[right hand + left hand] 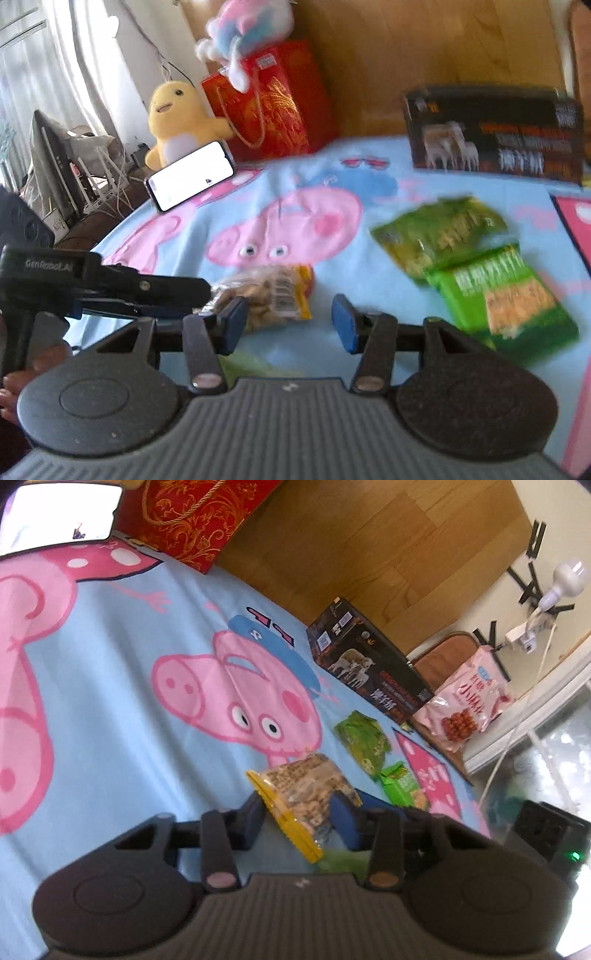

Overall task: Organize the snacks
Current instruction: 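Lift the nut bag into the tin box and open the left tool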

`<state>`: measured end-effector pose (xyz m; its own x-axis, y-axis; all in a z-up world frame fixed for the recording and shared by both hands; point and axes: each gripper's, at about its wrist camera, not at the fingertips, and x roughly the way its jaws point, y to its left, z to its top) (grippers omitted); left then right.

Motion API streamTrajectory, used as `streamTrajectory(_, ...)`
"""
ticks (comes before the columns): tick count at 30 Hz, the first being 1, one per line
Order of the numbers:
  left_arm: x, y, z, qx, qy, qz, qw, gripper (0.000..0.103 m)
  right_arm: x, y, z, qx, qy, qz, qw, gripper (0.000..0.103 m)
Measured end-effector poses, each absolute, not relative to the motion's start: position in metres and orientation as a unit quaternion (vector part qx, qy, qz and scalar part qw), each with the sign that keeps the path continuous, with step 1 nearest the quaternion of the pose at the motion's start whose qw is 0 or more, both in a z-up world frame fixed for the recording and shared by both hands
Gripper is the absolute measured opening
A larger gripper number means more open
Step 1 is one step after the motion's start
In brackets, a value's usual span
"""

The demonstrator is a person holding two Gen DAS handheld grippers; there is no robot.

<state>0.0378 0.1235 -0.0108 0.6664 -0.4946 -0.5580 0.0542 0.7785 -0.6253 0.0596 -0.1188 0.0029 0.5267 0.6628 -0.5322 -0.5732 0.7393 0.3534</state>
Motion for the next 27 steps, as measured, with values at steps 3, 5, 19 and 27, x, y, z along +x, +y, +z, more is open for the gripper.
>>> streamTrajectory(3,0.049,0.118,-0.007,-0.283,0.378,-0.161,0.867,0.036,0.052,-0.114,0.003,0.042,0.322,0.35,0.878,0.036)
streamTrajectory(5,0.059,0.11,-0.002,-0.278,0.379,-0.176,0.865,0.036,0.048,-0.117,0.004,0.037,0.316,0.337,0.886,0.029)
streamTrajectory(19,0.184,0.015,0.097,-0.165,0.292,-0.26,0.906,0.035,0.084,-0.163,0.044,0.004,0.187,0.206,0.96,0.028)
streamTrajectory(27,0.254,-0.008,0.081,-0.128,0.301,-0.188,0.926,0.042,0.199,-0.195,0.056,0.068,0.211,0.146,0.964,0.032)
